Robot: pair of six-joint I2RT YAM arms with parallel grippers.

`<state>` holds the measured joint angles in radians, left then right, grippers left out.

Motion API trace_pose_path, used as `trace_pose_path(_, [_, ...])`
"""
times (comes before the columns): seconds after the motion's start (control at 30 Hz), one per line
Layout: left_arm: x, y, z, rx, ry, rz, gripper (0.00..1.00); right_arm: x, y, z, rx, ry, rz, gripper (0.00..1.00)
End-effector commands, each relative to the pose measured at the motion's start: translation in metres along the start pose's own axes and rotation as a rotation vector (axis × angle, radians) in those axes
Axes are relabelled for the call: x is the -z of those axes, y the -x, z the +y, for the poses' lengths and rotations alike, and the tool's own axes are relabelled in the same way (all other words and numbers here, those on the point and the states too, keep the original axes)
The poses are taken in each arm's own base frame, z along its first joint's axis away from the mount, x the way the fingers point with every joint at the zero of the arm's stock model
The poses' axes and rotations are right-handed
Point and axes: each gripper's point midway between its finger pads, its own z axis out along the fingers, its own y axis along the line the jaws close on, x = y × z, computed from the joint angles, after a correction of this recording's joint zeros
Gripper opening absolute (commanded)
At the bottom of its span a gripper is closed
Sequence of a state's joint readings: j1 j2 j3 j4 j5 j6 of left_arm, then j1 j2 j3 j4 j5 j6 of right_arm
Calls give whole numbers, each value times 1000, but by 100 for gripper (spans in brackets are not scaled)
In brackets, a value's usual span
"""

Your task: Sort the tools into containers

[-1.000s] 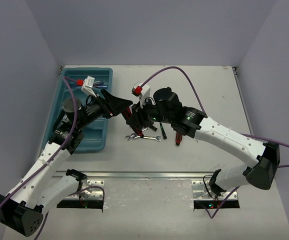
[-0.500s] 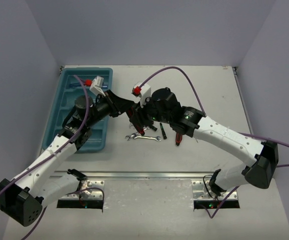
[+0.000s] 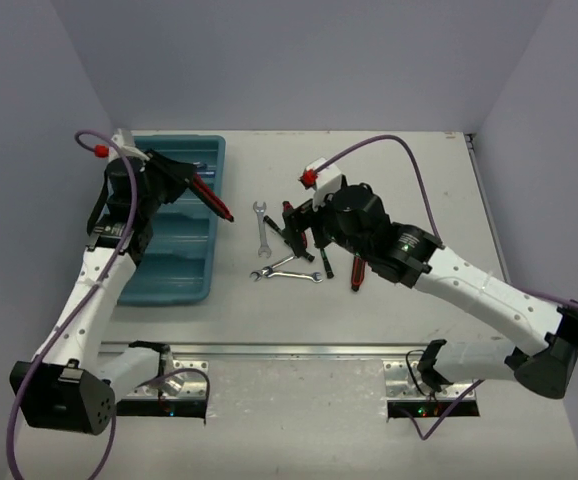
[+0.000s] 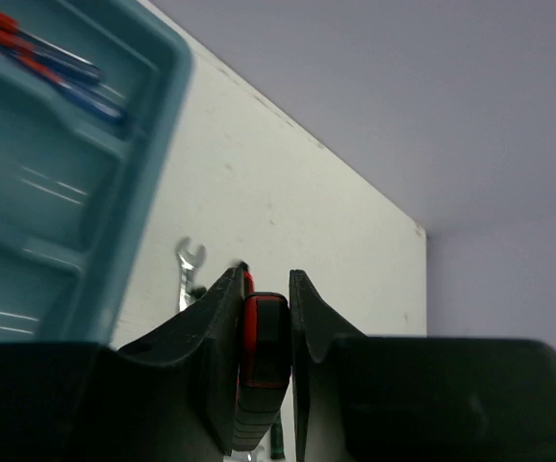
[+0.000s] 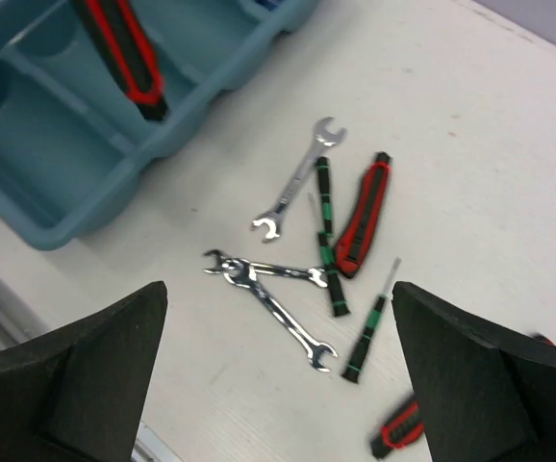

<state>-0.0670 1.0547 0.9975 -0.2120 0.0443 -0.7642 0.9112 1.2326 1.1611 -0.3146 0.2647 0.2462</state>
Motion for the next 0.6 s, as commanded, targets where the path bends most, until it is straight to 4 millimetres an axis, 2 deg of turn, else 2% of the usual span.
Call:
trace_pose_path(0.0, [-15, 72, 50, 118, 183, -211, 0, 44, -1, -57, -40, -265, -48, 99])
trace_pose_path(0.13, [-33, 112, 94, 213, 281, -302, 0, 63, -11, -73, -66, -318, -72, 99])
trace_pose_path(0.17, [-42, 120, 104, 235, 292, -337, 0, 63, -20, -76, -65, -328, -58, 99])
trace_pose_path(0.2, [-50, 120, 116, 246, 314, -345, 0, 64, -25, -81, -73, -343, -54, 99])
trace_pose_path(0.23, [-52, 124, 119, 252, 319, -368, 0, 66, -27, -84, -83, -353, -51, 99])
trace_pose_path(0.3, [-71, 131, 136, 269, 339, -411, 0, 63, -43, -90, -104, -356, 9, 99])
trace_pose_path(0.4, [-89, 138, 148, 288, 321, -441, 0, 54, -65, -89, -147, -291, 108, 99])
trace_pose_path(0.5, [-116, 135, 163, 312, 307, -410, 1, 45, -86, -95, -161, -293, 176, 99])
trace_pose_path(0.53, [-122, 132, 168, 324, 322, -392, 8, 42, -90, -97, -159, -299, 190, 99])
trace_pose_path(0.57, [-129, 129, 173, 333, 333, -374, 30, 40, -95, -100, -161, -310, 207, 99])
